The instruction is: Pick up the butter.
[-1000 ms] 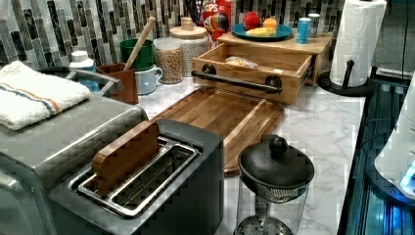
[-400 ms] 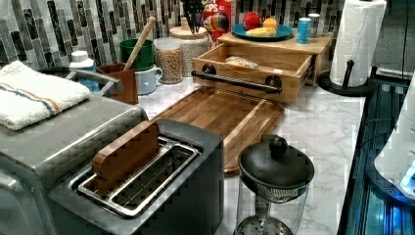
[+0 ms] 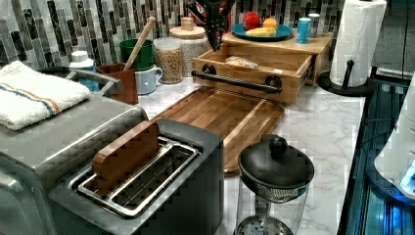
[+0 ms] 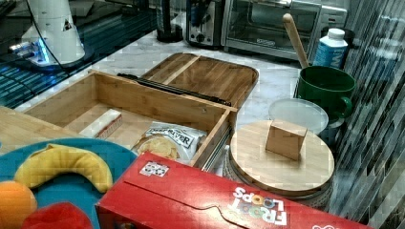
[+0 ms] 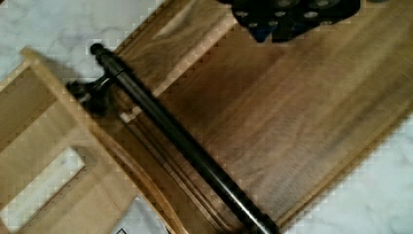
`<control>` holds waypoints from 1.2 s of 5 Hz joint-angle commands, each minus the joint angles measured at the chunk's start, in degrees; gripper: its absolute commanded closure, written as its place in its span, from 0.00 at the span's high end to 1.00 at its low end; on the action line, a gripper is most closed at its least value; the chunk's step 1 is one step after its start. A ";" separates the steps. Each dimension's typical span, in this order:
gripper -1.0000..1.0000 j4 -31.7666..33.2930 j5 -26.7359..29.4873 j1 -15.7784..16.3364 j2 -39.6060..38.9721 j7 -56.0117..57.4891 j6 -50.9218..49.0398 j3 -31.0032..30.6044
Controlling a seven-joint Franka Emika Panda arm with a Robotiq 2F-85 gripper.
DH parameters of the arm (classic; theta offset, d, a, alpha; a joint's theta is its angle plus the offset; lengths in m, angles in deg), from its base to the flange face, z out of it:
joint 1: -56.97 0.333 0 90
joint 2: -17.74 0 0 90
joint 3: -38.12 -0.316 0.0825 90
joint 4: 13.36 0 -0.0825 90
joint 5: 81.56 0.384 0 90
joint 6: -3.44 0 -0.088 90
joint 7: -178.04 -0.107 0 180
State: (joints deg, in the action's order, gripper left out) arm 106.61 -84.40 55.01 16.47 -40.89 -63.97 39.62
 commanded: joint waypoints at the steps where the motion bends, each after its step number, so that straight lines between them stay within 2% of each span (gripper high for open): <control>1: 0.00 -2.86 -0.81 -6.11 3.08 10.26 2.18 6.84; 2: 0.00 -2.92 -0.68 -8.22 2.61 12.23 3.65 8.19; 4: 0.00 -3.77 -0.83 -13.40 -0.70 7.17 6.31 9.11; 6: 1.00 -6.15 -0.24 -16.66 -5.30 1.77 6.32 10.59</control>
State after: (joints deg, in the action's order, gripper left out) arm 105.71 -84.80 38.17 13.02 -35.60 -56.12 49.00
